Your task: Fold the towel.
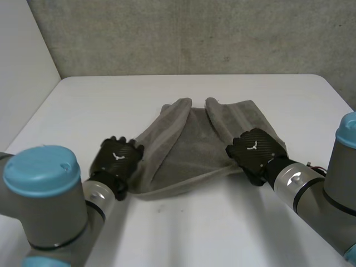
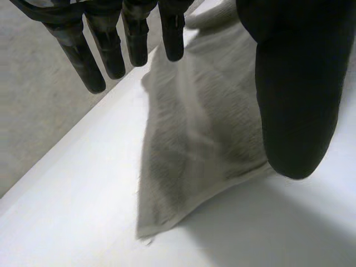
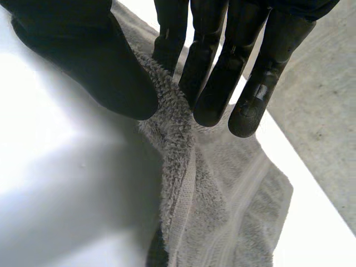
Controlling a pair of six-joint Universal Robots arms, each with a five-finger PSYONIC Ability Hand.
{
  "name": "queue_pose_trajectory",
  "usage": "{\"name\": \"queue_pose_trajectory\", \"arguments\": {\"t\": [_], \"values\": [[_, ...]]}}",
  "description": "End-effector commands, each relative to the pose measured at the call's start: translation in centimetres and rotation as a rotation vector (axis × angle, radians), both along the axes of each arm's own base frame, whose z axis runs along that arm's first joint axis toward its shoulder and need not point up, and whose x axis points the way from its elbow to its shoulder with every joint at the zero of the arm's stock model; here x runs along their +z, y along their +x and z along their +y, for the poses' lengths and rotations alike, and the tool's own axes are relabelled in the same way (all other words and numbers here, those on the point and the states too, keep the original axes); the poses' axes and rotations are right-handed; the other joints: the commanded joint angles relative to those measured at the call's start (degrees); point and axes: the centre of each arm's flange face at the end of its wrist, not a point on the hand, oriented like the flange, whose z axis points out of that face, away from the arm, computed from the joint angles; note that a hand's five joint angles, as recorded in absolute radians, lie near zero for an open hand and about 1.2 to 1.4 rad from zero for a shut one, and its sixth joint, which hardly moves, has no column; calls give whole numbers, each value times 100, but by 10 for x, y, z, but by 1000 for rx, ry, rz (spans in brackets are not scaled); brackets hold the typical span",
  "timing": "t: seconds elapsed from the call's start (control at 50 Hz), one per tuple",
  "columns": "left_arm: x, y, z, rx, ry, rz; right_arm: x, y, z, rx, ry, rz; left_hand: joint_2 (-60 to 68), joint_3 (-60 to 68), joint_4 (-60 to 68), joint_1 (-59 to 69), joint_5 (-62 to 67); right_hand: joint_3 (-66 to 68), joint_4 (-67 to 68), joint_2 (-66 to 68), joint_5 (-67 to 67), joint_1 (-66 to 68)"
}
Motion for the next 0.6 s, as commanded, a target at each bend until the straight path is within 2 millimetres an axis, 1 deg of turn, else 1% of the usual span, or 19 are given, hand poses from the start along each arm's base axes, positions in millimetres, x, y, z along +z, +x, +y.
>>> {"name": "queue_pose_trajectory", "arguments": {"t": [0.02, 0.04, 0.08, 0.1, 0.12, 0.14, 0.18, 0.2, 0.24, 0.26, 0.3, 0.36, 0.4, 0.42, 0.46, 0.6], "values": [[-4, 20, -28, 10, 40, 33, 5, 1, -3, -32, 19, -57, -40, -50, -42, -56, -33, 1172, 1137, 1209, 1296, 2526], [-4, 20, -28, 9, 40, 33, 5, 1, -3, -32, 19, -57, -40, -50, -42, -56, -33, 1172, 1137, 1209, 1296, 2526], [-8, 22, -30, -31, 90, 89, 11, 2, -7, -70, 62, -145, -40, -50, -42, -56, -33, 1172, 1137, 1209, 1296, 2526], [-8, 22, -30, -31, 90, 89, 11, 2, -7, -70, 62, -146, -40, -50, -42, -56, -33, 1172, 1137, 1209, 1296, 2526], [-10, 24, -31, -42, 118, 126, 13, 3, -8, -84, 79, -184, -23, -33, -25, -39, -16, 1172, 1137, 1209, 1296, 2526], [-10, 24, -31, -42, 118, 126, 17, 4, -10, -96, 90, -217, -23, -33, -25, -39, -16, 1172, 1137, 1209, 1296, 2526], [-12, 27, -35, -35, 163, 194, 21, 5, -12, -102, 97, -240, -6, -16, -8, -22, 1, 1172, 1137, 1209, 1296, 2526], [-12, 27, -35, -35, 163, 194, 21, 5, -12, -102, 97, -241, -6, -16, -8, -22, 1, 1172, 1137, 1209, 1296, 2526], [-15, 26, -36, -30, 203, 243, 33, 7, -11, -101, 83, -284, -6, -16, -8, -22, 1, 1172, 1137, 1209, 1296, 2526], [-15, 26, -36, -30, 203, 243, 33, 7, -11, -101, 83, -284, -6, -16, -8, -22, 1, 1172, 1137, 1209, 1296, 2526], [-22, 25, -37, -27, 236, 257, 47, 7, -8, -94, 55, -310, 78, 67, 75, 61, 85, 1172, 1137, 1209, 1296, 2526], [-25, 25, -38, -25, 242, 253, 50, 7, -8, -94, 51, -319, 128, 118, 126, 112, 136, 1172, 1137, 1209, 1296, 2526], [-30, 24, -39, -24, 250, 250, 57, 7, -7, -100, 45, -334, 680, 670, 678, 664, 687, 1172, 1137, 1209, 1296, 2526], [-31, 24, -39, -24, 250, 250, 57, 7, -7, -100, 45, -334, 684, 673, 681, 668, 691, 1172, 1137, 1209, 1296, 2526], [-34, 23, -43, -22, 251, 249, 64, 6, -8, -114, 36, -349, 1036, 1026, 1034, 1020, 1043, 1172, 1137, 1209, 1296, 2526], [-38, 20, -51, -19, 250, 253, 72, 4, -7, -125, 26, -356, 1474, 1464, 1472, 1458, 1481, 1172, 1137, 1209, 1296, 2526]]}}
